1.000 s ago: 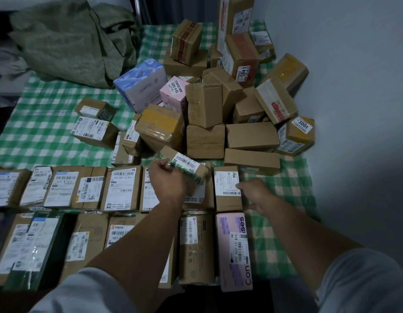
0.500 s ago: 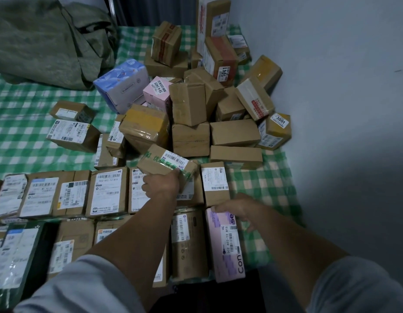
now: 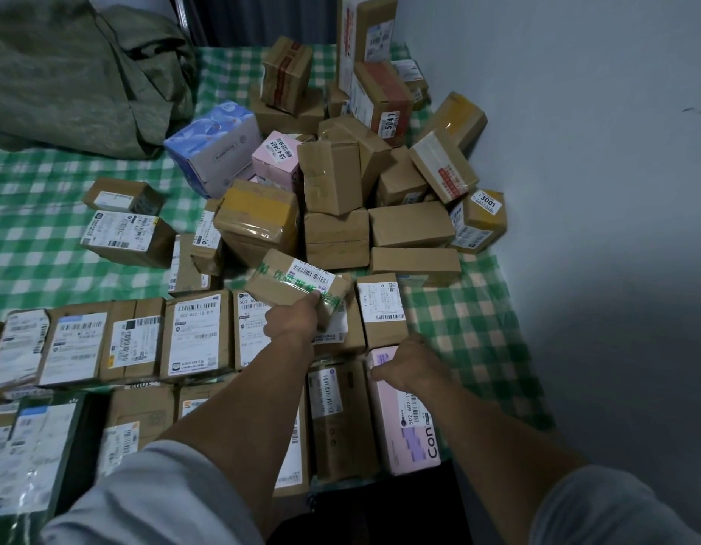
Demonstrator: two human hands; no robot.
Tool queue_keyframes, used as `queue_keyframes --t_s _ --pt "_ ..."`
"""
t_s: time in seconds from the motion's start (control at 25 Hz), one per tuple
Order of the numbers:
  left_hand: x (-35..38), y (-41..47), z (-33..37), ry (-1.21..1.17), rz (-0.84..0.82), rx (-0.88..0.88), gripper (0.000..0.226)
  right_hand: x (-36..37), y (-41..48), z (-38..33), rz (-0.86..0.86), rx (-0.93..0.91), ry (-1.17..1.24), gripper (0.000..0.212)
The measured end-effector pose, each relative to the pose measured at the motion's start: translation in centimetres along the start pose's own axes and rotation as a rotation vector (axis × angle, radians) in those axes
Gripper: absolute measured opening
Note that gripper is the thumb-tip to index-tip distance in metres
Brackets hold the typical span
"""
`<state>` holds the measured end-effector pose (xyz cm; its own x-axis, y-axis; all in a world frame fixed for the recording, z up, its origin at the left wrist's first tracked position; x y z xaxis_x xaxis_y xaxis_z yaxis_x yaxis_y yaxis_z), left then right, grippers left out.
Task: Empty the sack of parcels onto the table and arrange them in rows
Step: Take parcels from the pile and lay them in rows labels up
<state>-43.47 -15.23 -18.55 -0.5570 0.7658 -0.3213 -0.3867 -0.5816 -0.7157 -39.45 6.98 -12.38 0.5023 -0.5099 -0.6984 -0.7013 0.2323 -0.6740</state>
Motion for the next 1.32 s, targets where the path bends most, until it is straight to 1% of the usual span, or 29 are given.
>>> queue_keyframes --t_s 0.08,0.16,0.24,0.28,0.32,0.4,0.48,0.52,0.56,0.68,0.76,0.84,0.92,1.0,1.04,1.12,1.16,1.24,1.32 --pt "-0.5 -1.3 0.8 -0.004 -0.017 -0.004 0.100 0.0 0.1 -0.1 -0.011 -0.004 -0.016 0.115" --pt "-1.0 -2.8 1.7 -0.009 -0.020 -0.011 0.091 0.3 0.1 0.0 -0.036 -0.013 -0.024 0.118" --pt "-1.4 -3.8 2.3 -0.019 -0.004 -0.021 0.089 -0.2 0.0 0.1 -0.042 -0.003 0.016 0.117" --pt "-1.5 -3.9 2.5 -0.027 0.015 -0.027 0.089 -1.0 0.1 0.0 -0.026 0.004 0.046 0.111" --pt "-1.7 -4.0 2.6 -0.035 0.040 -0.038 0.091 -2.2 0.3 -0.3 0.004 0.004 0.064 0.099" --pt "-1.9 -4.0 3.0 -0.056 0.089 -0.040 0.095 -5.3 1.5 -1.1 0.118 -0.025 0.032 0.074" --pt "-2.0 -3.8 3.4 -0.054 0.134 -0.022 0.107 -8.0 2.7 -2.5 0.240 -0.116 -0.048 0.046" --pt "-2.0 -3.6 3.6 -0.044 0.163 -0.011 0.115 -8.9 3.4 -3.1 0.284 -0.170 -0.101 0.036" --pt "-1.9 -3.2 3.7 -0.030 0.183 0.009 0.120 -9.6 4.0 -3.8 0.318 -0.229 -0.164 0.034" --pt "-1.8 -2.6 4.2 -0.038 0.244 0.068 0.123 -10.8 5.7 -5.1 0.391 -0.364 -0.352 0.048" --pt "-1.8 -2.0 4.5 -0.071 0.283 0.108 0.124 -11.3 7.1 -5.7 0.419 -0.411 -0.445 0.054" --pt "-1.8 -1.1 4.5 -0.114 0.315 0.114 0.120 -11.4 8.7 -6.0 0.409 -0.445 -0.524 0.057" --pt "-1.8 -1.0 4.6 -0.167 0.328 0.080 0.106 -11.3 10.1 -6.2 0.386 -0.473 -0.587 0.060" --pt "-1.7 -0.5 4.3 -0.226 0.323 0.058 0.094 -11.2 11.1 -6.2 0.358 -0.491 -0.611 0.060" --pt "-1.7 -0.2 4.1 -0.264 0.311 0.047 0.094 -11.2 11.4 -6.3 0.351 -0.498 -0.615 0.060" --pt "-1.5 0.4 3.4 -0.326 0.306 0.013 0.105 -11.3 11.9 -6.6 0.347 -0.514 -0.630 0.059" --pt "-1.5 0.4 3.4 -0.355 0.302 0.003 0.105 -11.4 12.1 -6.7 0.345 -0.520 -0.634 0.057" --pt "-1.3 -1.3 4.2 -0.430 0.263 -0.001 0.097 -11.7 12.0 -6.8 0.339 -0.513 -0.616 0.053" --pt "-1.1 -3.2 5.4 -0.495 0.229 0.036 0.092 -12.6 11.8 -6.7 0.338 -0.491 -0.578 0.051"
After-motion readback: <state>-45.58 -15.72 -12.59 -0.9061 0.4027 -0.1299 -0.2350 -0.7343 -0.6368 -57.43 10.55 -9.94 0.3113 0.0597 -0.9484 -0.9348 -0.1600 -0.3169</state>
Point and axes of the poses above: each hand's wrist, its own y-axis towards the middle knuckle, its own x-axis out of the palm, z = x × y, the point moved 4 cm from there along y, towards the middle knuckle, and after that the axes turned 5 degrees about z, right-handed, at the moved point
